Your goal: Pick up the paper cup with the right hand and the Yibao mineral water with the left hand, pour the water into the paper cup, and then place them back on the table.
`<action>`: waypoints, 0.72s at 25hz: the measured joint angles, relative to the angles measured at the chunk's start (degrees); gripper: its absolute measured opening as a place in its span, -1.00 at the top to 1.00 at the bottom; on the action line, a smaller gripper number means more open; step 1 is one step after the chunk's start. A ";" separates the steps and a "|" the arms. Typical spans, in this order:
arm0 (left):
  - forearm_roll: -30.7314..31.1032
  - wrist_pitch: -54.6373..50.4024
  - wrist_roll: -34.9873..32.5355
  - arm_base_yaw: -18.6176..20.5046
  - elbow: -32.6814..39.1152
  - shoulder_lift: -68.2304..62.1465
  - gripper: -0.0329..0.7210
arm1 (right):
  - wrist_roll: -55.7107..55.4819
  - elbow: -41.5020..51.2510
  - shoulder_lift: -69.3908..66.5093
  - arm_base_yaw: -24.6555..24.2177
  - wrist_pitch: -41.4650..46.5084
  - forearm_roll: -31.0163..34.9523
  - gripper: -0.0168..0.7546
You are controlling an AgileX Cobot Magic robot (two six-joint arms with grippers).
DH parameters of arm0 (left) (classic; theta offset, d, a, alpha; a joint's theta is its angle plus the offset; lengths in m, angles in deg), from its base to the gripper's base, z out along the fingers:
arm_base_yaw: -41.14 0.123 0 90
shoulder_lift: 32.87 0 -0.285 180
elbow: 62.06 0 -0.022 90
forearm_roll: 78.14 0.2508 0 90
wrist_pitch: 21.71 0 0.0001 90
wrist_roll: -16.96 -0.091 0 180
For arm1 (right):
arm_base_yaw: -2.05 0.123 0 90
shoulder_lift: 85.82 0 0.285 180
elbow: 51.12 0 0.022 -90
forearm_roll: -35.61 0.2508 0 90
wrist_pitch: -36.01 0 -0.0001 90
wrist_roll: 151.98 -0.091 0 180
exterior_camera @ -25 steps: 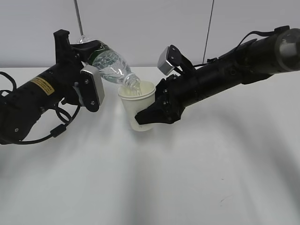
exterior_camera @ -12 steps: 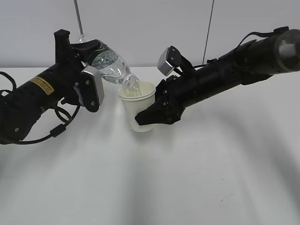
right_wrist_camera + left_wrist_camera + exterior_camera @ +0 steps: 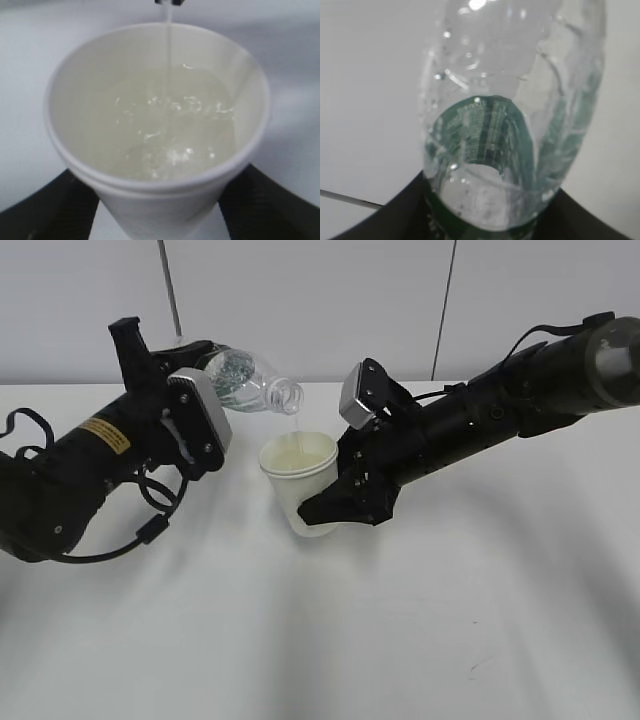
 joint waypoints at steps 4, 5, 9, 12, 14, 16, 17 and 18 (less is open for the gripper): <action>-1.63 -0.35 4.80 -2.04 1.78 -1.71 0.01 | 3.41 0.11 -0.04 0.00 0.13 0.00 -0.37; -2.54 -0.36 7.01 -2.27 2.24 -1.98 0.01 | 3.69 0.11 -0.26 0.00 0.13 0.00 -0.37; -6.45 -0.37 17.08 -2.59 2.72 -2.14 0.01 | 4.27 0.31 -1.63 0.00 0.13 2.17 -0.37; -9.10 -0.32 24.91 -2.59 2.72 -2.14 0.01 | 4.98 0.34 -2.41 0.00 0.22 4.24 -0.37; -10.68 -0.26 30.22 -2.59 2.72 -2.14 0.01 | 6.00 0.34 -2.97 0.00 0.54 5.93 -0.37; -11.90 -0.26 36.25 -2.59 2.72 -2.14 0.01 | 7.20 0.34 -3.21 0.00 1.49 7.65 -0.37; -12.13 -0.26 38.71 -2.59 2.72 -2.14 0.01 | 8.17 0.34 -3.21 -0.11 2.12 8.64 -0.37; -12.29 -0.26 41.37 -2.59 2.72 -2.14 0.01 | 9.05 0.34 -3.21 -0.26 2.60 10.08 -0.37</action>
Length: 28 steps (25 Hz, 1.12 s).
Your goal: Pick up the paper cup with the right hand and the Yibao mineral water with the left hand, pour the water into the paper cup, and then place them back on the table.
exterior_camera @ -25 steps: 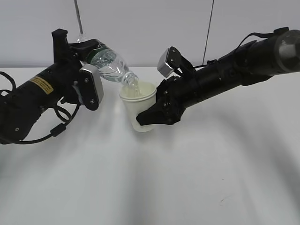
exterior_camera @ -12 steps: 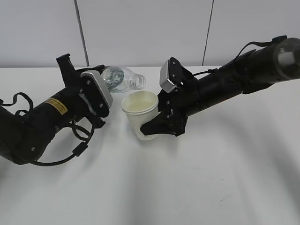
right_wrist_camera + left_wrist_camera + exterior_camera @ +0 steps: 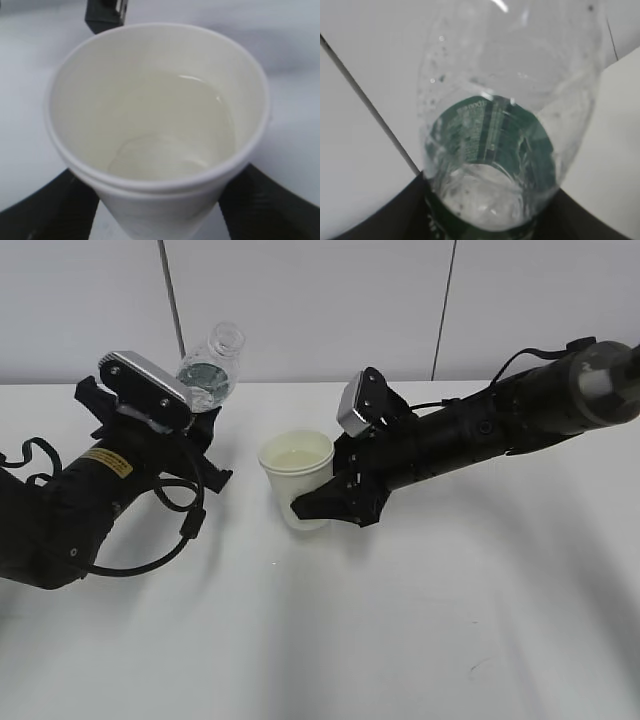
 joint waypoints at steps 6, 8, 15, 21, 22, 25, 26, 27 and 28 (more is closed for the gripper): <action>-0.12 -0.85 7.67 0.00 0.05 0.00 0.01 | 6.16 0.43 -1.64 -2.03 1.28 12.05 -0.37; -0.12 -1.61 9.56 0.00 0.05 0.00 0.01 | 7.91 0.48 -2.07 -2.84 1.99 14.83 -0.37; -0.05 -7.06 13.84 0.00 0.05 0.00 0.01 | 16.34 0.48 -3.44 -5.59 4.60 22.66 -0.37; 5.27 -7.26 21.90 0.00 0.05 -0.37 0.01 | 22.63 0.58 -5.85 -6.95 5.08 31.05 -0.37; 6.97 -7.08 23.24 0.00 0.05 -0.69 0.01 | 23.65 0.57 -5.98 -6.93 5.23 32.01 -0.37; 11.71 -6.37 26.28 0.00 0.05 -2.63 0.01 | 26.65 0.57 -6.21 -6.97 5.32 35.06 -0.37; 12.99 -5.74 27.13 0.00 0.05 -3.26 0.01 | 27.67 0.57 -6.31 -6.97 5.32 36.02 -0.37; 14.07 -4.67 28.26 -0.01 0.05 -3.95 0.01 | 28.52 0.57 -6.33 -6.97 5.32 37.17 -0.37; 14.72 -3.50 29.29 -0.01 0.05 -4.35 0.01 | 29.11 0.57 -6.46 -6.97 5.32 38.53 -0.37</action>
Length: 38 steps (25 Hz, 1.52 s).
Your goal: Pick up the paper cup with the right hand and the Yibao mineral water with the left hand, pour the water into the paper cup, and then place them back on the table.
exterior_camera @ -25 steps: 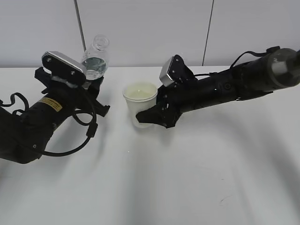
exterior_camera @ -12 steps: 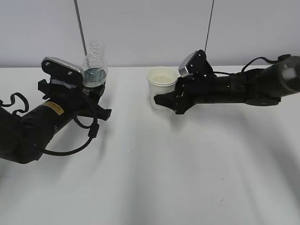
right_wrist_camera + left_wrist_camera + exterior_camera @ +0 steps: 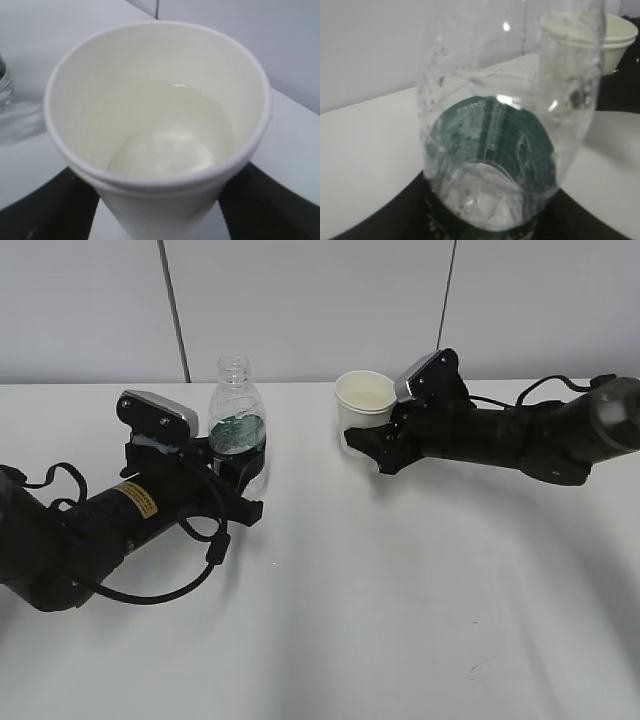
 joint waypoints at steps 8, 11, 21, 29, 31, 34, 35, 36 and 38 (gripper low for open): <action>6.23 2.58 8.00 0.00 0.00 -0.22 0.01 | 4.15 0.00 -3.21 -0.09 -1.00 9.34 -0.37; 9.85 3.41 8.41 0.00 0.00 -0.95 0.01 | 4.53 0.00 -4.91 -0.09 -2.57 11.42 -0.37; 14.62 4.81 8.60 0.00 -0.17 -5.82 0.01 | 7.67 0.00 -5.46 -0.09 -3.24 13.77 -0.37; 14.34 4.85 8.64 0.00 -0.17 -5.81 -0.08 | 7.89 0.00 -5.46 -0.09 -3.33 14.70 -0.37; 14.81 4.85 8.64 0.00 -0.17 -5.81 -0.23 | 7.89 0.00 -5.46 -0.09 -3.33 14.70 -0.37; 15.21 4.75 8.64 0.00 -0.17 -5.81 -0.44 | 7.89 0.00 -5.46 -0.09 -3.33 14.70 -0.37; 15.26 4.75 8.64 0.00 -0.17 -5.81 -0.47 | 7.89 0.00 -5.46 -0.09 -3.33 14.70 -0.37; 15.26 4.75 8.64 0.00 -0.17 -5.81 -0.49 | 7.89 0.00 -5.46 -0.09 -3.33 14.70 -0.37; 15.34 4.75 8.64 0.00 -0.17 -5.81 -0.51 | 7.89 0.00 -5.46 -0.09 -3.33 14.70 -0.37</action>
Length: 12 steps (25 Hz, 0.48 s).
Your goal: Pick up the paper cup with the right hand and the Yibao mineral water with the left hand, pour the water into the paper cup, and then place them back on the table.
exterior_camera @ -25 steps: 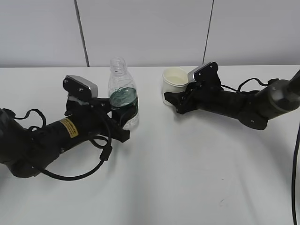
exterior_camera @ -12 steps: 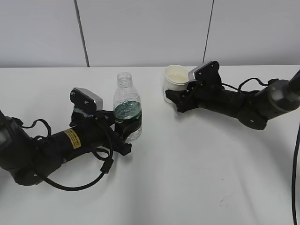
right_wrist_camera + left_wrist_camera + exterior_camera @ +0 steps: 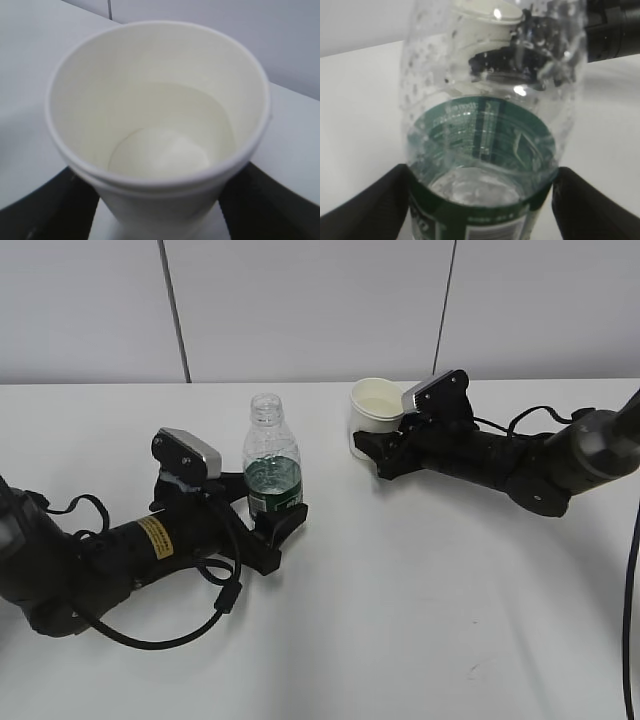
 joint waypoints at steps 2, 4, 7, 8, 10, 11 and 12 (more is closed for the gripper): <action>0.33 -0.02 0.00 0.00 0.00 0.00 -0.51 | 0.00 0.00 0.00 0.00 0.28 0.00 -0.37; 1.39 -0.02 0.00 0.00 0.00 0.00 -0.52 | 0.00 0.00 0.00 0.00 0.85 0.00 -0.40; 2.34 -0.24 -0.05 0.74 0.57 0.68 -0.52 | -0.11 0.00 0.00 0.00 1.23 -0.12 -0.49; 2.46 -0.24 -0.05 1.26 1.00 1.14 -0.52 | -0.18 0.00 0.00 0.00 1.23 -0.22 -0.52; 2.65 -0.19 -0.05 2.33 1.97 2.01 -0.52 | -0.18 0.00 0.00 0.00 1.11 -0.59 -0.57; 2.82 -0.18 -0.05 2.95 2.50 2.40 -0.52 | -0.24 0.00 0.00 0.00 1.11 -0.68 -0.60; 3.03 -0.18 -0.05 3.45 3.03 2.70 -0.52 | -0.39 0.00 0.00 0.00 1.00 -0.96 -0.63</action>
